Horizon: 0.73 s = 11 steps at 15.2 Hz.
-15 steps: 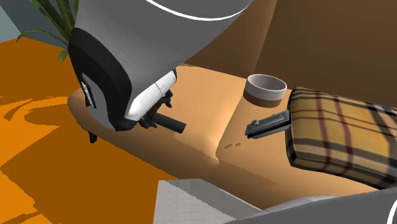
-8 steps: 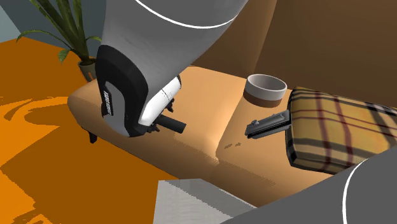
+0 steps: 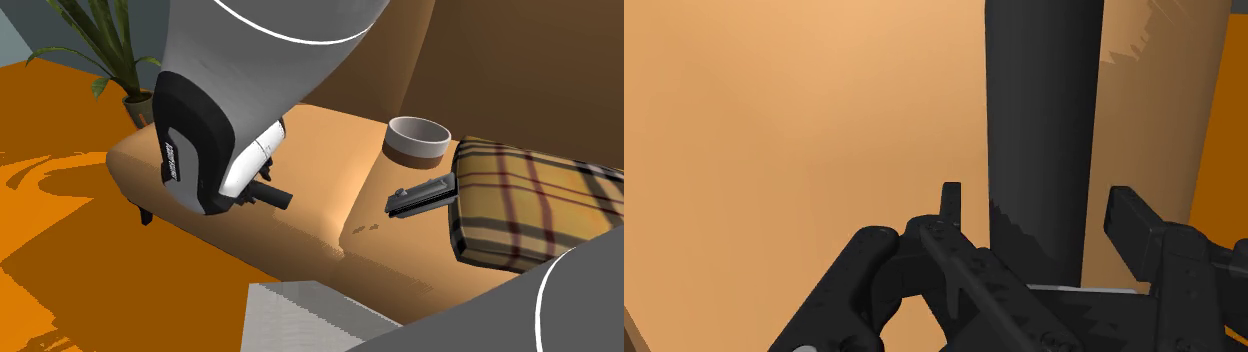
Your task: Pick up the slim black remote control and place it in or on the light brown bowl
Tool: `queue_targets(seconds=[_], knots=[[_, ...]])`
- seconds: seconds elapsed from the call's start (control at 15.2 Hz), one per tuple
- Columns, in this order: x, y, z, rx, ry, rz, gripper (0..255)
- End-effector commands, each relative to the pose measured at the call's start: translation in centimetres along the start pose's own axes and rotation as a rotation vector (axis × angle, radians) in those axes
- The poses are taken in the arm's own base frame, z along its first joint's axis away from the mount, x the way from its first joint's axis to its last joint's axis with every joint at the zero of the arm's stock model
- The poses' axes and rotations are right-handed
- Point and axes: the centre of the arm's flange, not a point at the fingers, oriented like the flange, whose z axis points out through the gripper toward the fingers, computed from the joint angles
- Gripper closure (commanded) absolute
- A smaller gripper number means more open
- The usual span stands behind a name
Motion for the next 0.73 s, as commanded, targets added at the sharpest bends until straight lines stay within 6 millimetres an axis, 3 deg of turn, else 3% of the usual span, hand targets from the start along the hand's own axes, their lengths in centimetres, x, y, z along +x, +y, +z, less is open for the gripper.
queue_targets(seconds=[0.0, 0.53, 0.66], knots=[[0.0, -0.2, 0.1, 0.003, -0.001, -0.003, 255], [0.0, -0.2, 0.1, 0.003, -0.001, -0.003, 255], [0.0, 0.1, -0.9, 0.003, -0.001, -0.003, 255]])
